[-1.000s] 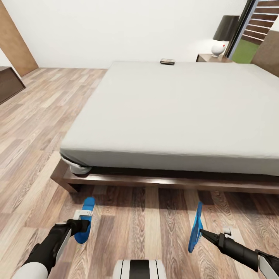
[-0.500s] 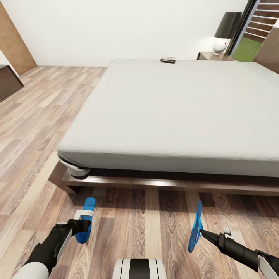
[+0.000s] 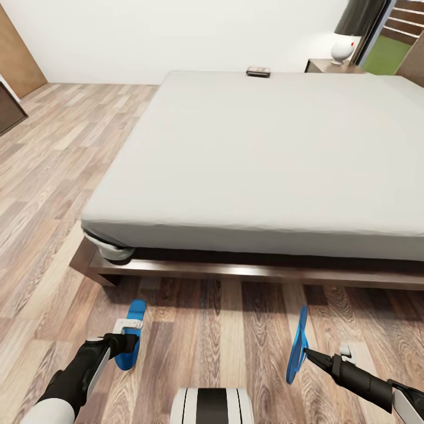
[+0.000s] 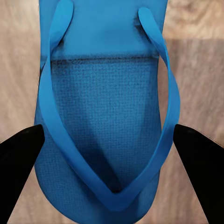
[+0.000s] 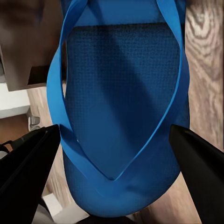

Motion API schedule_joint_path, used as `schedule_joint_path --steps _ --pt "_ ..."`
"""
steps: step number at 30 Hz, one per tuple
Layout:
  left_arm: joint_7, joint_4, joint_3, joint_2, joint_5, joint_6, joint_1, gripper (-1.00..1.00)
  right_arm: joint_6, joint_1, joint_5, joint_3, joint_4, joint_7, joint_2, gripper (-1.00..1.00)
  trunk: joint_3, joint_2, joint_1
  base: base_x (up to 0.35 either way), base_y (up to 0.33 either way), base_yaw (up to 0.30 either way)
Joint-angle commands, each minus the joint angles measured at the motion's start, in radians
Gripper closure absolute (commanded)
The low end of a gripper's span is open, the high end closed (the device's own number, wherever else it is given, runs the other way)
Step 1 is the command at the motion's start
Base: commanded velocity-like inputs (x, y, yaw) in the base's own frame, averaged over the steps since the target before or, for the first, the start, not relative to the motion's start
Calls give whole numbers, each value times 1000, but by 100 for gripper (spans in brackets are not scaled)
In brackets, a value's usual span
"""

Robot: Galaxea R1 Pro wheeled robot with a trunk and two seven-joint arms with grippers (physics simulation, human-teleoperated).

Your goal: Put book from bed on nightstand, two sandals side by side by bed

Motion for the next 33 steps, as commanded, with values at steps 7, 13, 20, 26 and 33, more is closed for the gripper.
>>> schedule_joint_path --steps 7,13,20,26,33 --pt "-10 -2 5 -1 -10 4 0 100 8 0 -7 0 0 1 0 100 -28 -2 3 0 0 0" --pt "-10 -2 5 -1 -10 4 0 100 8 0 -7 0 0 1 0 100 -51 -3 6 0 0 0" --pt "-10 -2 5 -1 -10 4 0 100 8 0 -7 0 0 1 0 100 -70 -4 8 0 0 0" --pt "-10 -2 5 -1 -10 4 0 100 8 0 -7 0 0 2 0 100 -70 -4 8 0 0 0" --pt "-10 -2 5 -1 -10 4 0 100 8 0 -7 0 0 2 0 100 -70 -4 8 140 0 0"
